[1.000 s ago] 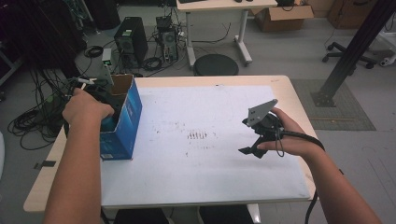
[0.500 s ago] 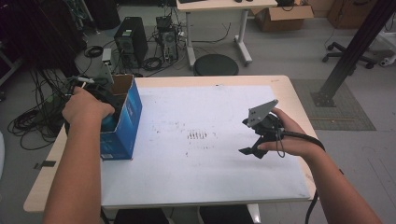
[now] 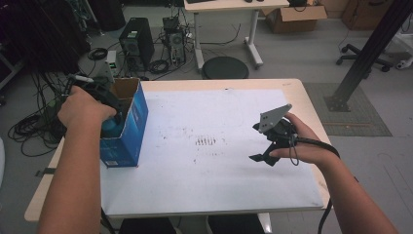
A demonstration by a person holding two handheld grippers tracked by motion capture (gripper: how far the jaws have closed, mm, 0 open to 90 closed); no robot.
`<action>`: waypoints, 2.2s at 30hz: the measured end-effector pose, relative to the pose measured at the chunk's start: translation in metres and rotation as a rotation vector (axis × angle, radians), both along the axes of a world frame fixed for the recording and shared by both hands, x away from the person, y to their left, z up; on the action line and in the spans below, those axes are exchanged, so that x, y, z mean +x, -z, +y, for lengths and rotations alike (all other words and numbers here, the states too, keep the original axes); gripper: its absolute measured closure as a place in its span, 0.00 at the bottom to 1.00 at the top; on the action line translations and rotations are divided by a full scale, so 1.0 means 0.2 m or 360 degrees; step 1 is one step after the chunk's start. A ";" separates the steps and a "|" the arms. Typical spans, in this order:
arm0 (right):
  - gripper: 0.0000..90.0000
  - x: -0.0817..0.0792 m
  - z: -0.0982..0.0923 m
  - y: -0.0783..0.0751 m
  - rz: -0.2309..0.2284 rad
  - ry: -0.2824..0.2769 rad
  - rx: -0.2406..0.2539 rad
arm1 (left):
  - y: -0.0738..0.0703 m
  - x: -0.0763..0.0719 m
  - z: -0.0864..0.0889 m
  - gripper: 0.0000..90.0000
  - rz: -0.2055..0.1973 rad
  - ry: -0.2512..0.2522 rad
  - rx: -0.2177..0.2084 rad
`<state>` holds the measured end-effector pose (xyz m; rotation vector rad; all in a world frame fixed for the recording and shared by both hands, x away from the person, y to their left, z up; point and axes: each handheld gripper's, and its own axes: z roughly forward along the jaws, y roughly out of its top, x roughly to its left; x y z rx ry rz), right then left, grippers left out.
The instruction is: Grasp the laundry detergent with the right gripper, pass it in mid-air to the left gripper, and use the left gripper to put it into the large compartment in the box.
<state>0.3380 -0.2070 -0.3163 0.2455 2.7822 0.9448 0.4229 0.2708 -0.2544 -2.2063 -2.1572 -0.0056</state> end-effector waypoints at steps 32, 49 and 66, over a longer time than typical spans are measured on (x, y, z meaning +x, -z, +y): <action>0.03 -0.03 0.01 -0.11 -0.0053 -0.0036 0.0001 | -0.28 -0.11 -0.11 0.10 -0.0068 0.0080 0.0002; 0.03 -0.04 -0.01 -0.17 -0.0073 -0.0055 -0.0004 | -0.45 -0.18 -0.32 0.00 -0.0120 0.0261 0.0041; 0.03 -0.02 0.03 -0.33 -0.0078 -0.0094 -0.0079 | -0.43 -0.26 -0.71 0.00 -0.0063 0.0908 -0.0036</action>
